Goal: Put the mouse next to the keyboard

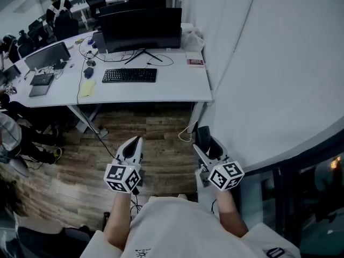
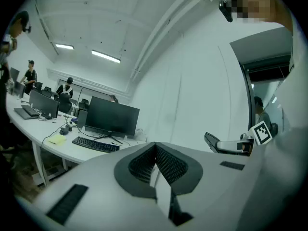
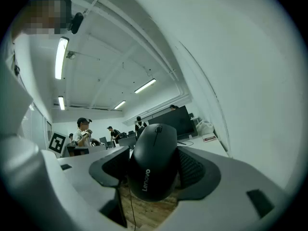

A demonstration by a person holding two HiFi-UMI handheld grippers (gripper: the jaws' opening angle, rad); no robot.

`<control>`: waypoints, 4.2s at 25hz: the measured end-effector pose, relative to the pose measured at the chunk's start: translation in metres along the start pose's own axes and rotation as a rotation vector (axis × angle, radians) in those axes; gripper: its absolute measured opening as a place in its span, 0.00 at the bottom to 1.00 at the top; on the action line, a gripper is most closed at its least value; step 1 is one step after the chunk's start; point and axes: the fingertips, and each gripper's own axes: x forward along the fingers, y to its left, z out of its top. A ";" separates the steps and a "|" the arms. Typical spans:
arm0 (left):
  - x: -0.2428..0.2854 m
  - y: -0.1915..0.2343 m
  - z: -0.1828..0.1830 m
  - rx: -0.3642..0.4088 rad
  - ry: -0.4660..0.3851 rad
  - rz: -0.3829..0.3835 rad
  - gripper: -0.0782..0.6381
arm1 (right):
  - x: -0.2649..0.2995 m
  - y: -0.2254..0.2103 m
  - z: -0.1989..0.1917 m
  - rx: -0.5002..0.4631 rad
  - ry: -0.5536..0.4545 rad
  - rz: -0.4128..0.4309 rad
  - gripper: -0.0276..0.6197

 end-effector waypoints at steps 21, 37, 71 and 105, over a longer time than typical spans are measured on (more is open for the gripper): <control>0.015 -0.038 -0.011 0.004 0.001 0.042 0.12 | -0.020 -0.024 -0.002 -0.008 0.025 0.076 0.53; 0.013 -0.076 -0.031 0.042 0.008 0.110 0.12 | -0.041 -0.039 -0.004 -0.009 0.044 0.150 0.53; 0.129 0.060 0.015 0.047 0.000 0.001 0.12 | 0.143 -0.048 0.020 -0.037 0.060 0.080 0.53; 0.232 0.196 0.023 -0.019 0.039 -0.091 0.12 | 0.310 -0.071 0.026 -0.082 0.100 -0.063 0.53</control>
